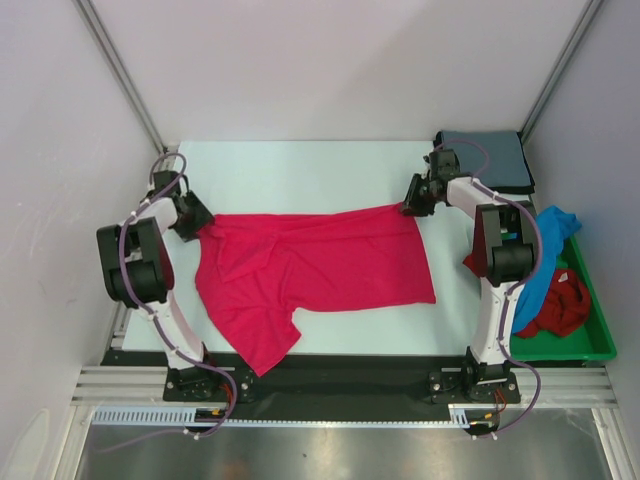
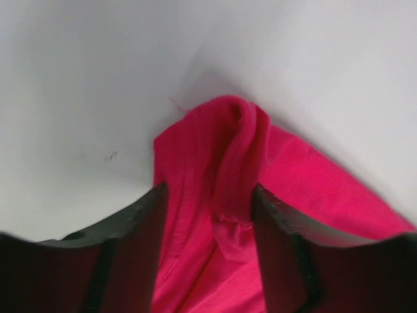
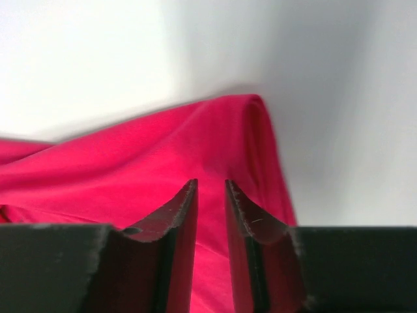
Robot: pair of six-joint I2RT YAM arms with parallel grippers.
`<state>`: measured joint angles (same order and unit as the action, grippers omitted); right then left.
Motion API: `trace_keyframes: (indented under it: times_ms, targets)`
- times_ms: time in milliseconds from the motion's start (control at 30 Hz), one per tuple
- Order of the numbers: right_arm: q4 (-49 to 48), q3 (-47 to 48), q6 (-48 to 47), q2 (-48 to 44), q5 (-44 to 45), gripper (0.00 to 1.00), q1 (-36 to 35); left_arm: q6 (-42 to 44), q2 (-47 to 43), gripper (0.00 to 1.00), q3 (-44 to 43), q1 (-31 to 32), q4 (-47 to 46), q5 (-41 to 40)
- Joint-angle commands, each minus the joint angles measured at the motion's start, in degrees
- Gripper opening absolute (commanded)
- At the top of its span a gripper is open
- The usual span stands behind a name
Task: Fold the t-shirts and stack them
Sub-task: Fold the tshirt
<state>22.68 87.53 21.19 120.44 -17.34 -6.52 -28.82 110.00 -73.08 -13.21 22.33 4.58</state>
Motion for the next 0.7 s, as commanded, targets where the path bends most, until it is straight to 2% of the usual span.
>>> trace_keyframes:
  times_ms: [0, 67, 167, 200, 300, 333, 433, 467, 600, 667]
  targets:
    - [2.0, 1.8, -2.7, -2.0, 4.0, 0.32, 0.5, 1.7, -9.3, 0.65, 1.9, -0.1, -1.5, -2.6]
    - [2.5, 1.2, -3.0, -4.3, 5.1, 0.38, 0.1, 1.7, -15.1, 0.69, 3.4, 0.5, -1.1, -3.3]
    - [3.2, -0.3, -4.0, -7.8, 8.6, 0.51, -1.2, 0.4, -22.7, 0.7, 9.7, 1.0, -1.0, -2.1]
    - [3.2, -1.0, -4.1, -8.8, 9.3, 0.55, -1.7, 0.0, -24.4, 0.68, 13.3, 1.0, -1.1, -1.3]
    - [2.6, -2.4, -3.8, -12.1, 8.4, 0.58, -5.1, -1.5, -29.6, 0.63, 20.4, 1.0, -1.5, 2.1]
    - [2.0, -3.3, -3.0, -12.9, 5.1, 0.58, -6.2, -1.9, -30.4, 0.61, 21.9, 1.1, -1.7, 3.8]
    - [-7.9, -9.9, 5.3, -16.0, -4.7, 0.57, -11.3, -3.3, -32.3, 0.55, 26.5, 1.1, -1.8, 4.9]
    - [-14.6, -11.2, 9.8, -16.5, -6.2, 0.56, -15.2, -3.7, -32.3, 0.53, 27.3, 1.0, -1.8, 5.1]
    - [-24.1, -12.9, 16.2, -13.8, -8.6, 0.42, -23.8, -3.2, -31.4, 0.45, 28.8, 1.1, -1.8, 7.1]
    - [-26.7, -11.8, 17.7, -11.9, -9.6, 0.38, -26.2, -2.8, -30.9, 0.41, 28.9, 1.1, -1.8, 7.2]
